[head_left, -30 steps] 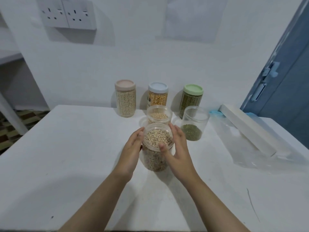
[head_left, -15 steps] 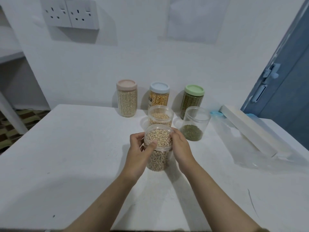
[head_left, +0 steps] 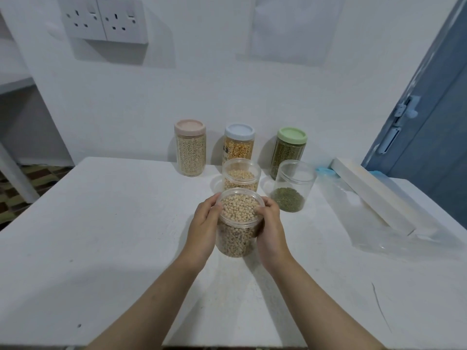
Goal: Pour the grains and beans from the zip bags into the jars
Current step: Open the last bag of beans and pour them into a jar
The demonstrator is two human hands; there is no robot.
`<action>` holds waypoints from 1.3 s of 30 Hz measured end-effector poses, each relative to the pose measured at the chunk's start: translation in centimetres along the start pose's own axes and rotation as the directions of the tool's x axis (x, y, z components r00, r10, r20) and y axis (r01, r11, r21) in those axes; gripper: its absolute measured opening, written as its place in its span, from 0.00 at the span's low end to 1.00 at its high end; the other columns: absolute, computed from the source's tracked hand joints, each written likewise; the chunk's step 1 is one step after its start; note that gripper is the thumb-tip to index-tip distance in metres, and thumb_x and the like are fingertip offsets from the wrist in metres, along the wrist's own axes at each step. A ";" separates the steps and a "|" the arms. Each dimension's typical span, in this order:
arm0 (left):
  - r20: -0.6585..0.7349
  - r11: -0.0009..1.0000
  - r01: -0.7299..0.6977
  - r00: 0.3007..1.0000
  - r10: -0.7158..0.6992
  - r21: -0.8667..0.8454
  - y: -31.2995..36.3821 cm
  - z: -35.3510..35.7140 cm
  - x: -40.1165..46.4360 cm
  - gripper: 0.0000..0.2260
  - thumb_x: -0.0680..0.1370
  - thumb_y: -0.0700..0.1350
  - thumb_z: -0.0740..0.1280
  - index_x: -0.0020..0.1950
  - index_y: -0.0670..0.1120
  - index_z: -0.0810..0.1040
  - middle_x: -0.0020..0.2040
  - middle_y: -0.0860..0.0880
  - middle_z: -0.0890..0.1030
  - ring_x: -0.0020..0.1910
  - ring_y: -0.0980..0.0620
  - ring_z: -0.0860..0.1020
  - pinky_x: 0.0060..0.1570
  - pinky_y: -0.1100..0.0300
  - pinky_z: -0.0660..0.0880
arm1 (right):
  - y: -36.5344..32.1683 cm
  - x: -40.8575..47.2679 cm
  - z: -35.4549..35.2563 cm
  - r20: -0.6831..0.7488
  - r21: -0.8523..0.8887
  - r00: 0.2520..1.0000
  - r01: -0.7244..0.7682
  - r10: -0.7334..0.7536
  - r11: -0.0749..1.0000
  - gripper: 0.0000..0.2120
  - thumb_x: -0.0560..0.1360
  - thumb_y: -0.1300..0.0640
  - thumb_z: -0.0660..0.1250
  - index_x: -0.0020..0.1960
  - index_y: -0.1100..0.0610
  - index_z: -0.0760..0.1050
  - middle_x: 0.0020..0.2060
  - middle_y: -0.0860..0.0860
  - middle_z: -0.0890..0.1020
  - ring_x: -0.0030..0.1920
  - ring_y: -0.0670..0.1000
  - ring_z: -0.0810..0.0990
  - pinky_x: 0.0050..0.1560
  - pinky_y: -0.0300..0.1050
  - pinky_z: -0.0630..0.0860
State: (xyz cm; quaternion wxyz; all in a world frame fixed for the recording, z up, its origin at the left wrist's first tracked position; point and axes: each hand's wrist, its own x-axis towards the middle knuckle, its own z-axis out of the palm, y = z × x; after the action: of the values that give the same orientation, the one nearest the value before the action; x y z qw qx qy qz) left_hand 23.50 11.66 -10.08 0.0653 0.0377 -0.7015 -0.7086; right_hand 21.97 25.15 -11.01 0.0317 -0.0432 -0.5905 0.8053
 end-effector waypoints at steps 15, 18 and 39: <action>-0.015 0.997 -0.044 0.999 0.043 -0.062 -1.3 -0.7 0.1 0.09 0.83 0.49 0.60 0.63 0.54 0.68 0.62 0.52 0.75 0.63 0.56 0.75 0.62 0.60 0.73 | 0.8 1.7 -0.5 -0.006 0.238 1.000 -0.011 0.013 0.971 0.11 0.78 0.48 0.64 0.53 0.55 0.78 0.57 0.60 0.79 0.62 0.58 0.77 0.67 0.58 0.72; 0.034 0.998 -0.047 0.998 0.048 -0.049 -1.0 -0.5 -0.4 0.13 0.79 0.56 0.61 0.63 0.57 0.67 0.64 0.55 0.74 0.64 0.61 0.73 0.58 0.67 0.74 | 1.0 1.9 -0.5 0.016 0.243 1.000 -0.029 0.026 0.970 0.15 0.74 0.45 0.67 0.53 0.55 0.79 0.58 0.62 0.79 0.64 0.61 0.77 0.71 0.66 0.67; 0.042 0.998 -0.014 0.999 0.011 0.068 0.3 -0.3 0.6 0.17 0.84 0.46 0.60 0.72 0.59 0.66 0.62 0.56 0.71 0.60 0.64 0.72 0.45 0.75 0.73 | 1.3 1.3 -0.7 0.098 0.079 0.995 0.025 -0.033 0.997 0.14 0.74 0.51 0.66 0.60 0.47 0.75 0.59 0.53 0.81 0.60 0.54 0.80 0.60 0.55 0.77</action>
State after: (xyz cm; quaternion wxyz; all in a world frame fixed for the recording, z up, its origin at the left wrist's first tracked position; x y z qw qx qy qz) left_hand 22.93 11.30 -9.71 0.0536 0.0209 -0.7267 -0.6845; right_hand 20.78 25.59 -12.47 0.0158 0.0066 -0.5600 0.8283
